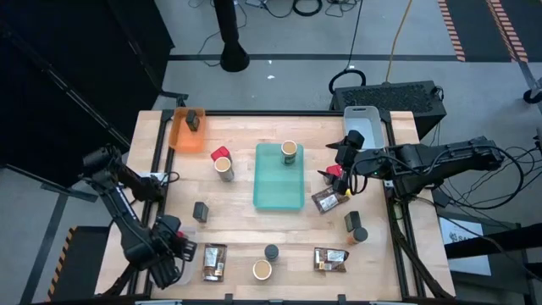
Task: Sort spices by type
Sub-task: Put the bottom red seasoning can into the transparent bin
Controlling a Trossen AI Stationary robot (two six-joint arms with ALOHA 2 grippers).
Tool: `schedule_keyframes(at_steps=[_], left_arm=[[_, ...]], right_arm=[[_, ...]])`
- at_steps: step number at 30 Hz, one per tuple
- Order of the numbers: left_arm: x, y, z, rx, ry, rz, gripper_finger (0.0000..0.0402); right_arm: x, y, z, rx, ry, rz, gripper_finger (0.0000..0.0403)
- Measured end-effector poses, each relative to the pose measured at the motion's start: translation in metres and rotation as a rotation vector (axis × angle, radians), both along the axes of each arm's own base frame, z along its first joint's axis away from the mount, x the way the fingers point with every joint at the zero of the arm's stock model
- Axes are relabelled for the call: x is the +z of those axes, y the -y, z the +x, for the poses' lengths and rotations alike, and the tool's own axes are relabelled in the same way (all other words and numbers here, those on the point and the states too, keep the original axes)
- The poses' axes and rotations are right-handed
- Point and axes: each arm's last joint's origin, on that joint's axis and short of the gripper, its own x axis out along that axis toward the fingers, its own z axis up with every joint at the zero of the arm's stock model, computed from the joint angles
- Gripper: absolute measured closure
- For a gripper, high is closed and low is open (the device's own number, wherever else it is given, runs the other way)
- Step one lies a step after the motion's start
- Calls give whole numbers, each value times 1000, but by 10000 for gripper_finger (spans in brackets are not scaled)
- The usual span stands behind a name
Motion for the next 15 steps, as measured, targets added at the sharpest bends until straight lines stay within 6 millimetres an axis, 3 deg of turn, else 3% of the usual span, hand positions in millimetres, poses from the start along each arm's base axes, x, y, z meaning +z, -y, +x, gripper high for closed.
schedule_keyframes(at_steps=[15], left_arm=[[-9, -5, 3, 7, 35, 30, 182]], right_arm=[[0, 0, 0, 0, -1, 0, 18]])
